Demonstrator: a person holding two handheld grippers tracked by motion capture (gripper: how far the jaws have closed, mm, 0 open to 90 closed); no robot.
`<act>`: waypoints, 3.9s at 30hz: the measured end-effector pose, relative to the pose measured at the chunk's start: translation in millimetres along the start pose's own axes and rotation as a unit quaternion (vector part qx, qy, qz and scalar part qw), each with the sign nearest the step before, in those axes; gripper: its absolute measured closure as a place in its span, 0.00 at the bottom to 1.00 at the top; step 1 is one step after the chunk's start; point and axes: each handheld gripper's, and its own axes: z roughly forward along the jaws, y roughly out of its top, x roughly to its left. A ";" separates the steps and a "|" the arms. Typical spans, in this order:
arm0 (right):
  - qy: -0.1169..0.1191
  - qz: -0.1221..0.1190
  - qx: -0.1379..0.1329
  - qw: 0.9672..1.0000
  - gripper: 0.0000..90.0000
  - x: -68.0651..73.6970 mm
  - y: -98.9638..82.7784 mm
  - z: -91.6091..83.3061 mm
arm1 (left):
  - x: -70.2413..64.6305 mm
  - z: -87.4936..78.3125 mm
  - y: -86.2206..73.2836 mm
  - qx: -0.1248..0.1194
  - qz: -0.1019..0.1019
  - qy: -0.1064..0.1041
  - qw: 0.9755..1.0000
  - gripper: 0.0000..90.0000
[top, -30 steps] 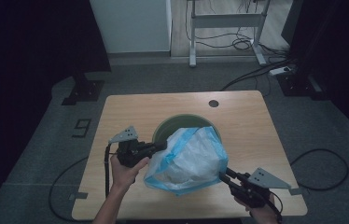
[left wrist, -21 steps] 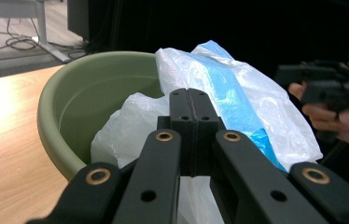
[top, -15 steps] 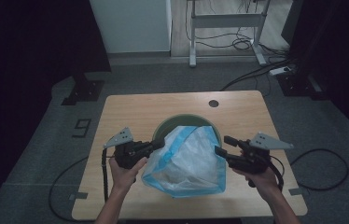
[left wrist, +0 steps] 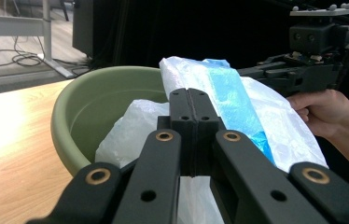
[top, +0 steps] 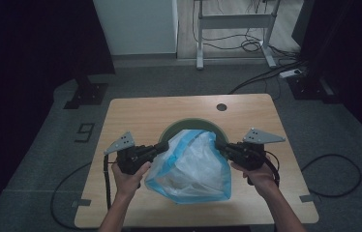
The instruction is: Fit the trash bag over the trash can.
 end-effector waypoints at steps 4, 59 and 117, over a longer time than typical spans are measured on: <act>-0.020 -0.008 -0.007 1.000 0.99 -1.6 1.6 -3.2 | 2.6 -1.0 0.5 -0.010 -0.002 0.010 1.000 1.00; -0.161 0.093 0.109 0.977 0.99 -86.5 -39.5 57.2 | 93.9 27.2 -49.4 0.070 -0.157 0.134 0.976 1.00; 0.062 -0.091 0.045 0.993 0.64 90.9 -11.9 23.6 | 86.8 -4.8 -59.2 0.044 -0.138 0.137 0.980 0.99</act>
